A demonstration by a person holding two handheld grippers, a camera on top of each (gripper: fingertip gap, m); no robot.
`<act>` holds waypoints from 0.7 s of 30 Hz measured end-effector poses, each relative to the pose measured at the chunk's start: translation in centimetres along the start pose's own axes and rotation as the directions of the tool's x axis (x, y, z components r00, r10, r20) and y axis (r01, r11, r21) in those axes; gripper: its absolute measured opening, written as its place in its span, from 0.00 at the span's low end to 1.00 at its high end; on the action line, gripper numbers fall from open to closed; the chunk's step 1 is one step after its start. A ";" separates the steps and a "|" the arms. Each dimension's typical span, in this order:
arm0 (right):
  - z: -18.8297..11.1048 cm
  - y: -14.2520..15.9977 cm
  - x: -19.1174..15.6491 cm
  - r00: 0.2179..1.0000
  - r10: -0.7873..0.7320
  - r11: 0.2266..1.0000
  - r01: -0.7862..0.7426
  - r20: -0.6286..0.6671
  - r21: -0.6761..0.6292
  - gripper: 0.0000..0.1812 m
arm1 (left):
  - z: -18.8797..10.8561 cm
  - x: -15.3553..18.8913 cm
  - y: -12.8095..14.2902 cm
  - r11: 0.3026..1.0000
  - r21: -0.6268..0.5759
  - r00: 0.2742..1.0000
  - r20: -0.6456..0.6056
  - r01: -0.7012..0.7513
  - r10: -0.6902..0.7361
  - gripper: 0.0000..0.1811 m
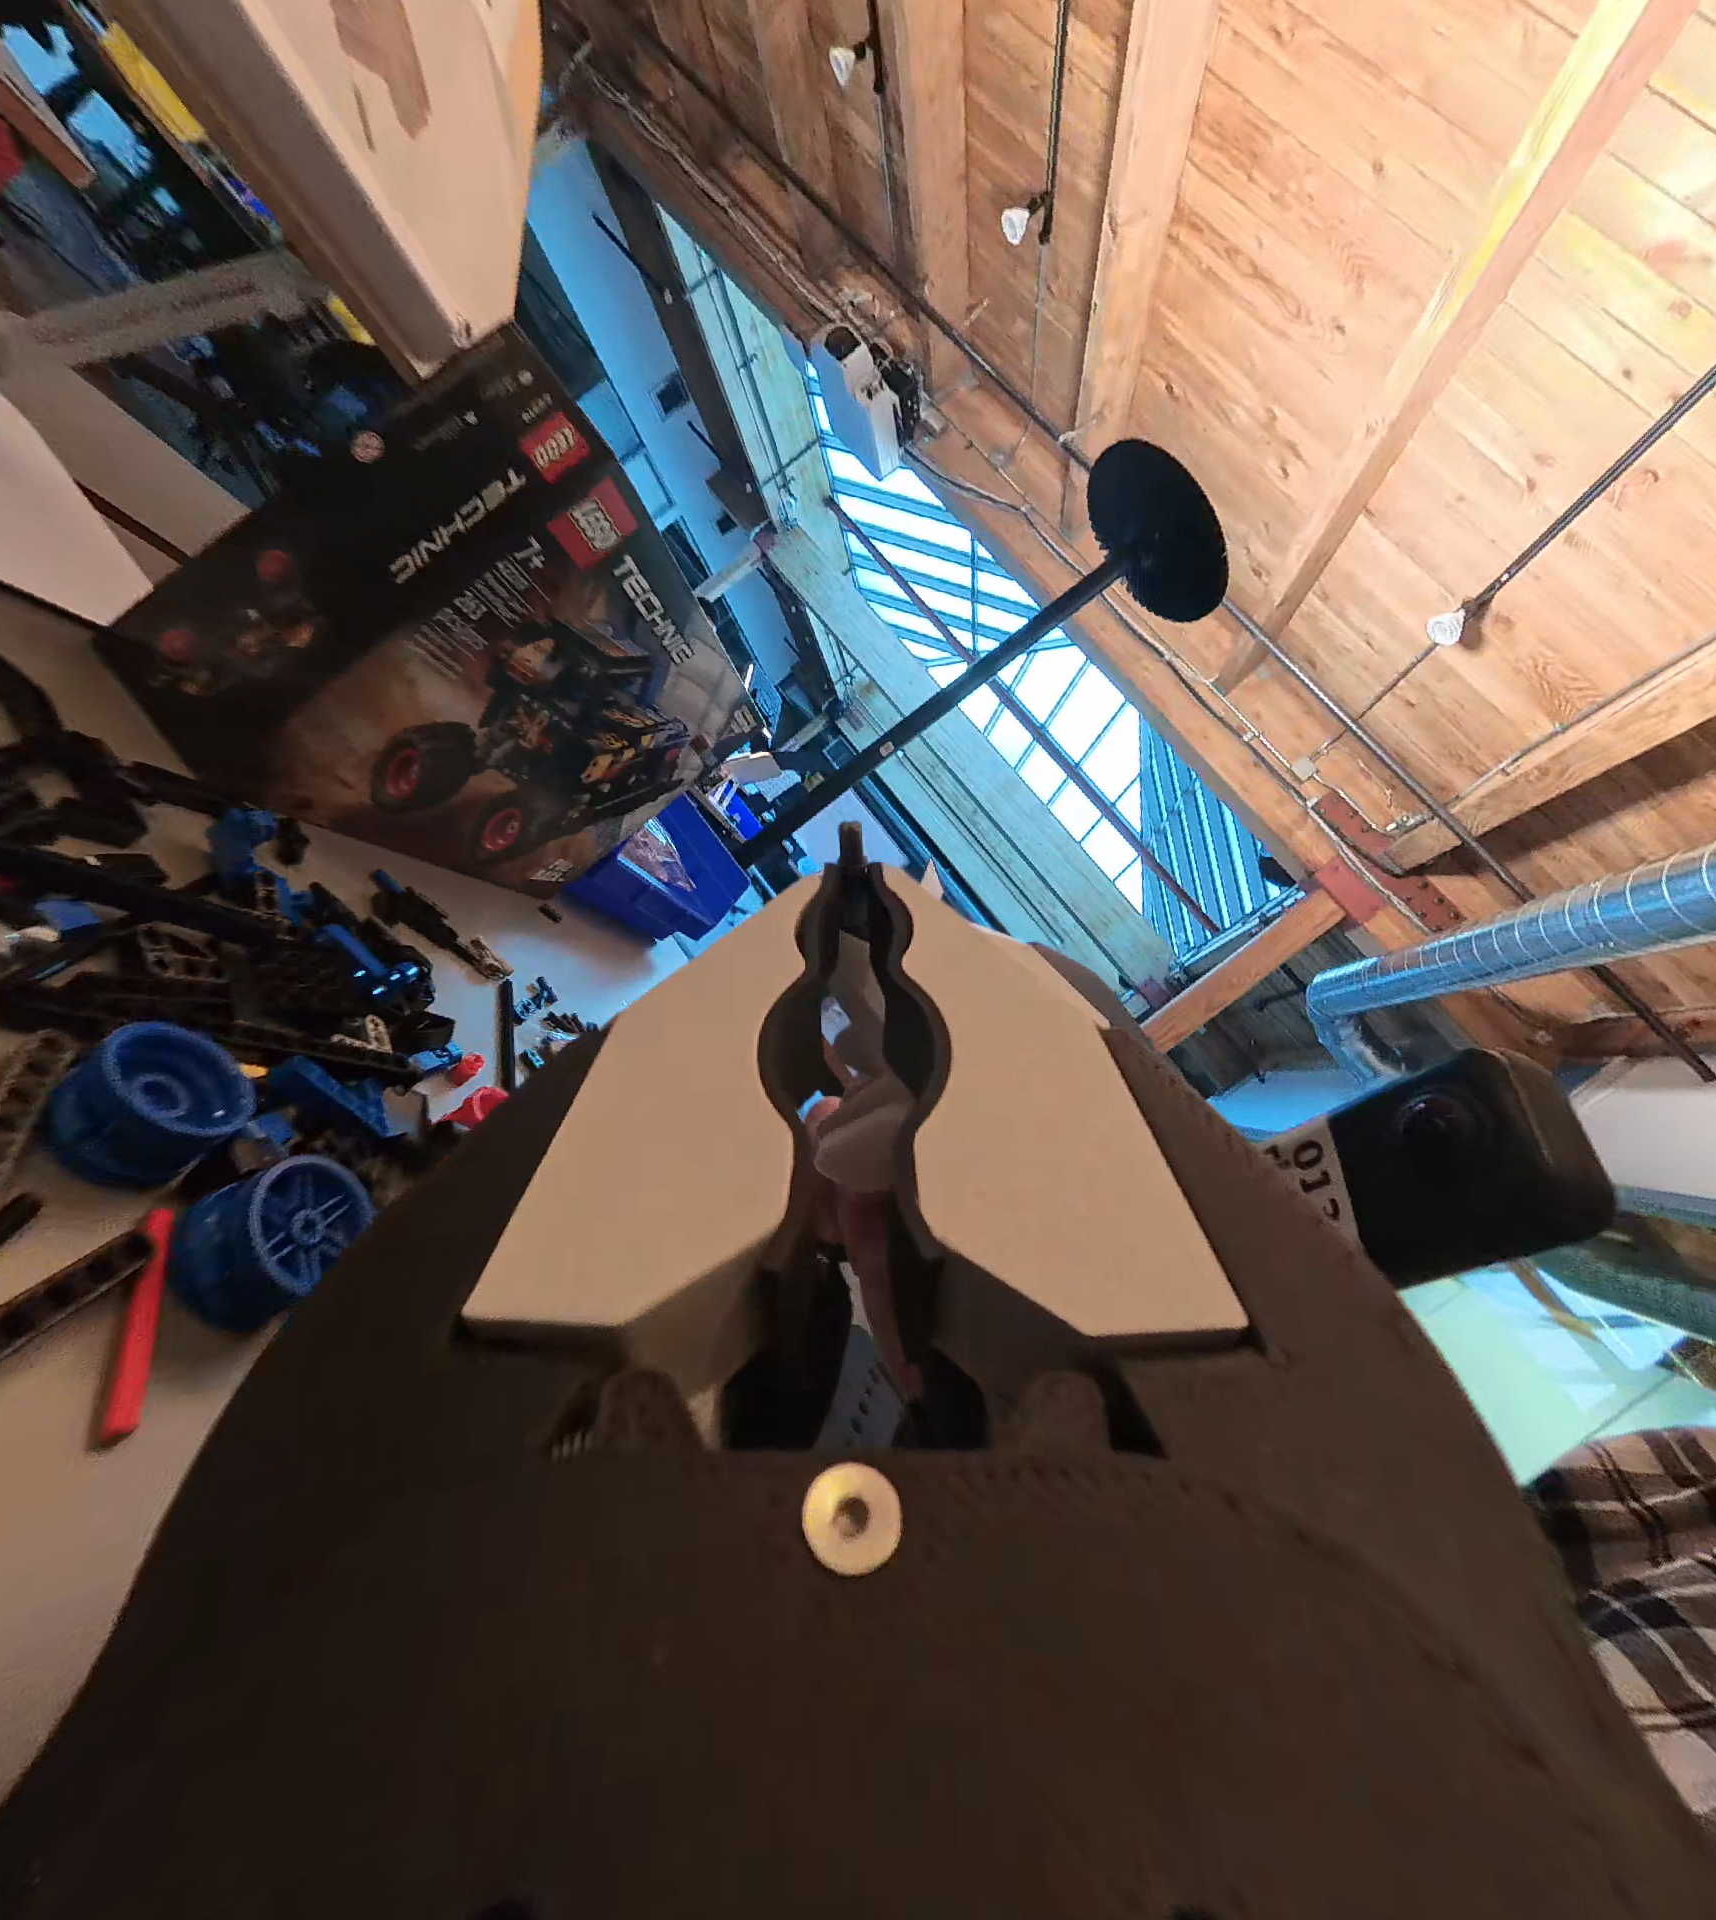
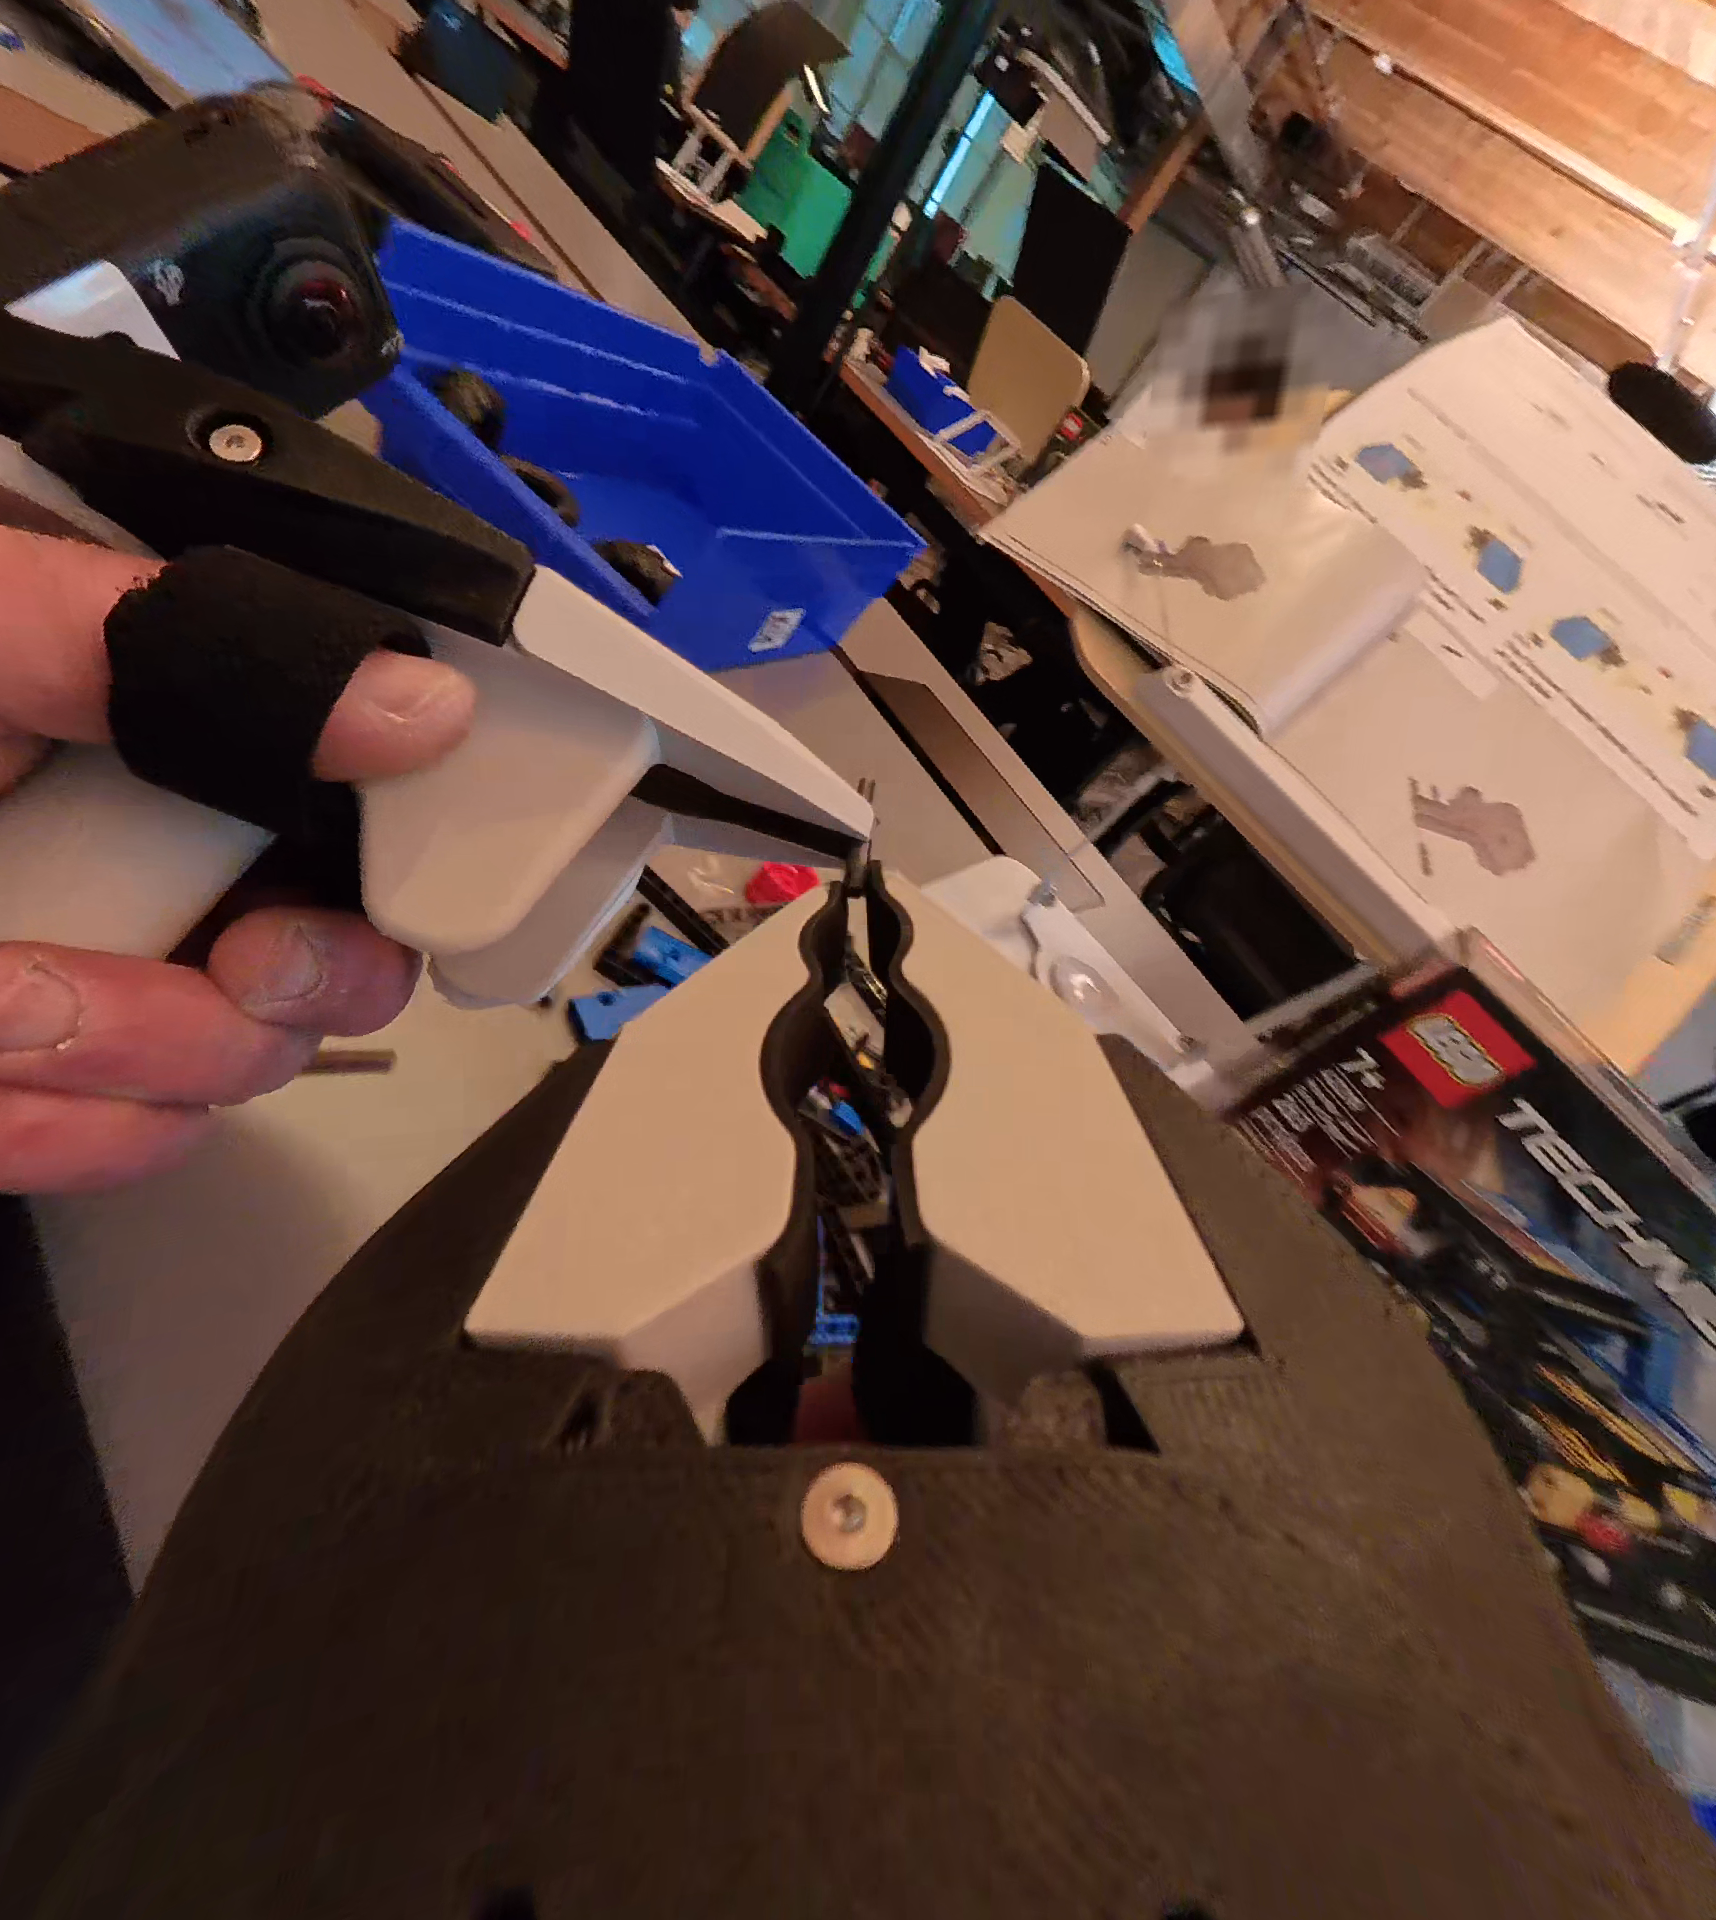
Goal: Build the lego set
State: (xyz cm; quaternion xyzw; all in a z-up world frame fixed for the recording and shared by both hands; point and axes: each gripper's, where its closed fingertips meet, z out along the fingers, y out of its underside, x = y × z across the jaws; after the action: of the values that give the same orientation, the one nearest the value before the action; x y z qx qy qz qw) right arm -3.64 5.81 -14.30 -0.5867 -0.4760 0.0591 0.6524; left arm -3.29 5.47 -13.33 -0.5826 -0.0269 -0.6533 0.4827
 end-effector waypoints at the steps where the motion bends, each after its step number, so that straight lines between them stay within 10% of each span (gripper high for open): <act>1: 0.4 -0.4 -0.5 1.000 0.008 1.000 -0.009 0.021 0.011 0.00 | -0.7 0.0 -0.4 1.000 0.013 1.000 0.006 0.001 -0.001 0.01; 14: 3.3 -3.4 -3.9 0.983 0.022 0.998 -0.034 0.181 0.060 0.00 | -5.9 0.8 -4.7 0.978 0.030 0.975 0.082 -0.207 0.204 0.02; 21: 4.8 -2.8 -6.7 0.944 0.070 0.997 -0.075 0.323 0.002 0.01 | -10.3 -1.7 -8.4 0.740 -0.304 0.680 0.293 -0.599 0.672 0.08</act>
State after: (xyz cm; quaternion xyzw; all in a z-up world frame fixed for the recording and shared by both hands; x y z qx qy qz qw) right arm -11.90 4.06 -16.35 -0.5815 -0.5538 0.1816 0.5676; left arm -16.67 4.82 -13.55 -0.7132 0.1440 -0.3159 0.6089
